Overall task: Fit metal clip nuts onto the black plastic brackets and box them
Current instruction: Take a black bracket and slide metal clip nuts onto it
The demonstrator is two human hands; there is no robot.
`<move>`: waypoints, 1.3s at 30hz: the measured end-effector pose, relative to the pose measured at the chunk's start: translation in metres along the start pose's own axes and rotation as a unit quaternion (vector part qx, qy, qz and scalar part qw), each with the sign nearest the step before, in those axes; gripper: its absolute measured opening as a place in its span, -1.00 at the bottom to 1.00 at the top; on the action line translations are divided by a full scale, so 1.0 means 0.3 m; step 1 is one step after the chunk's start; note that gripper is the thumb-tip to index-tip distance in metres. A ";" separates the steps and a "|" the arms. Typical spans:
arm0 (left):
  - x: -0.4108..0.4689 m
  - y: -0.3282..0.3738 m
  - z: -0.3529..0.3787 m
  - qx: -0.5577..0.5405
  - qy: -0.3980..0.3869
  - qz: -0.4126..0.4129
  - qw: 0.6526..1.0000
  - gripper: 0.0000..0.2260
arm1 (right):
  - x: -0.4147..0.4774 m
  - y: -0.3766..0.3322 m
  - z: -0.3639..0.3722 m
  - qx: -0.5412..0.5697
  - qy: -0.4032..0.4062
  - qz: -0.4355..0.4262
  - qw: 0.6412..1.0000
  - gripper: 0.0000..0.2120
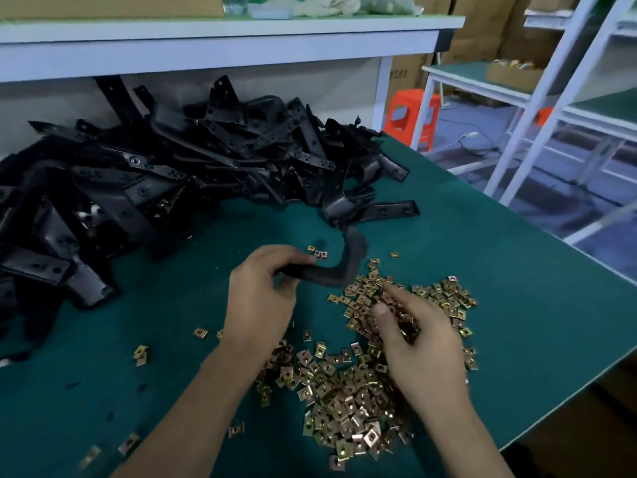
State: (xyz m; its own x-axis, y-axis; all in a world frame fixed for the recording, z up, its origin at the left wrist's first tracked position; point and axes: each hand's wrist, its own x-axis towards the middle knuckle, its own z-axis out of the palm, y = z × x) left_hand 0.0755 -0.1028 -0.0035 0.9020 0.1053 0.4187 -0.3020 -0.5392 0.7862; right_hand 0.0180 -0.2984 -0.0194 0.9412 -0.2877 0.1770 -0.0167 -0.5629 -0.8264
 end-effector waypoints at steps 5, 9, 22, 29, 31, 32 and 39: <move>-0.081 0.006 0.002 0.040 0.068 0.129 0.989 -0.51 | 0.006 -0.085 -0.095 0.432 -0.206 0.120 0.870 -0.67; -0.112 0.023 -0.011 0.006 0.146 0.164 0.976 -0.43 | -0.020 -0.107 -0.047 0.391 -0.159 0.114 0.899 -0.56; -0.155 -0.042 -0.054 -0.564 -0.032 -0.292 0.772 -0.76 | 0.003 -0.136 0.006 0.059 -0.101 -0.019 0.993 -0.80; -0.121 -0.095 -0.114 -0.581 0.023 -0.332 0.743 -0.80 | 0.062 -0.062 -0.023 -0.273 -0.150 0.020 0.950 -0.53; -0.115 -0.112 -0.141 -0.586 0.041 -0.327 0.740 -0.81 | 0.071 -0.056 -0.022 -0.238 -0.132 0.008 0.962 -0.69; -0.112 -0.120 -0.151 -0.589 0.043 -0.322 0.740 -0.82 | 0.077 -0.053 -0.023 -0.233 -0.129 0.004 0.964 -0.76; -0.105 -0.131 -0.218 -0.592 0.042 -0.297 0.748 -0.81 | 0.105 -0.061 -0.032 -0.210 -0.086 -0.007 0.974 -0.88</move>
State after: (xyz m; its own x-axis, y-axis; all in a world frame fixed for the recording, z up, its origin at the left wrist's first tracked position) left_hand 0.0388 -0.0303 -0.0178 0.9781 0.1114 -0.1760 0.0375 0.7371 0.6748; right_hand 0.0447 -0.3046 0.0063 0.9843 -0.1641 0.0655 -0.1056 -0.8434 -0.5269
